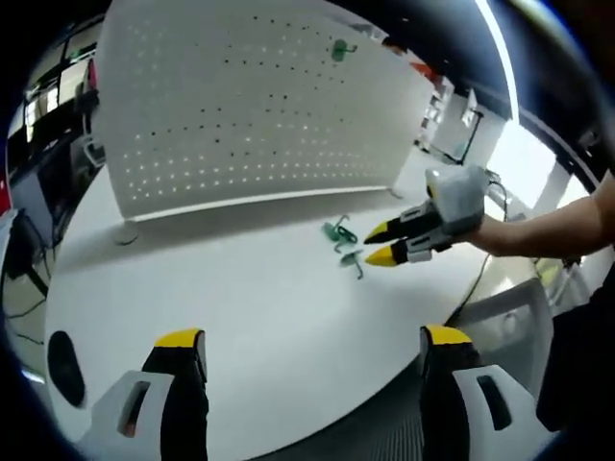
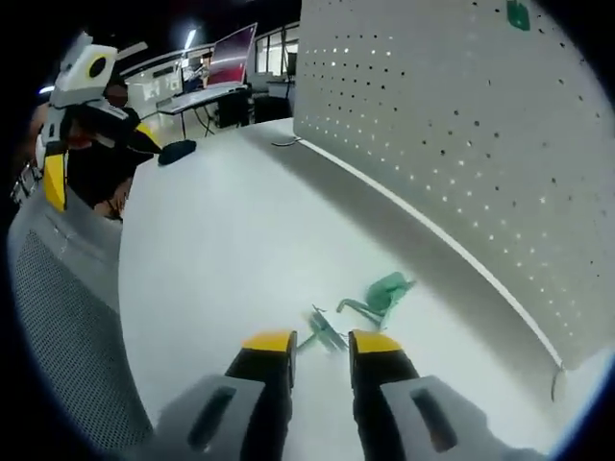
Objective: Insert the hook assembly into the mounting plate slot until the hook locks in place.
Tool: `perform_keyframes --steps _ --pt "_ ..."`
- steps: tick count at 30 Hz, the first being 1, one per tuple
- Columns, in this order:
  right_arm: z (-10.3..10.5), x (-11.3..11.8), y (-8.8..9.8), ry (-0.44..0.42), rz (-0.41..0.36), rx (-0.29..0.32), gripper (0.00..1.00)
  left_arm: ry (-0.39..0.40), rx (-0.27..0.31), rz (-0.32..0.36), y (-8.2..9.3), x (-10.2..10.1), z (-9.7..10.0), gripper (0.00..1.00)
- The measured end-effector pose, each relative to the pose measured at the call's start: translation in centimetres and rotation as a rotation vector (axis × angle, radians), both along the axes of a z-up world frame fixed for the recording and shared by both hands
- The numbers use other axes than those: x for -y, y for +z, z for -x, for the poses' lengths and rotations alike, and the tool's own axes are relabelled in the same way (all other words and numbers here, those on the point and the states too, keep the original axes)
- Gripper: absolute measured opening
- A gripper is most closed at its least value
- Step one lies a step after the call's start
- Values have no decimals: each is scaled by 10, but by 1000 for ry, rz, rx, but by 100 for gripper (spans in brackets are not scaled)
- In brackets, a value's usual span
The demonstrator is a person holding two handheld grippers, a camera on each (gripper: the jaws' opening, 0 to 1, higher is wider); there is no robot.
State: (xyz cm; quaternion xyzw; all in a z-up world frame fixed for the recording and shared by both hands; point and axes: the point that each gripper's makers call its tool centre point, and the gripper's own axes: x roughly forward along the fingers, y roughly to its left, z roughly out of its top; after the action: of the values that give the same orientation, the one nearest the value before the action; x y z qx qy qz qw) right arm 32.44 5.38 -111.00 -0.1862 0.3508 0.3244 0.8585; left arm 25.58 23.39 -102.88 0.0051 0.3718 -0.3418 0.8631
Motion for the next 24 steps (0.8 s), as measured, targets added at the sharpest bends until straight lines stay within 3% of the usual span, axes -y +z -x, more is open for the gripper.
perform_keyframes --steps 11,17,24 --pt "-8 4 -13 114 114 -2 13 23 -17 -2 -5 -4 -1 93" --pt "-8 0 -20 225 184 -13 9 32 -17 -6 -5 -4 -3 94" --pt "-8 -4 -19 284 209 9 2 33 -18 -10 -4 -5 -4 93"
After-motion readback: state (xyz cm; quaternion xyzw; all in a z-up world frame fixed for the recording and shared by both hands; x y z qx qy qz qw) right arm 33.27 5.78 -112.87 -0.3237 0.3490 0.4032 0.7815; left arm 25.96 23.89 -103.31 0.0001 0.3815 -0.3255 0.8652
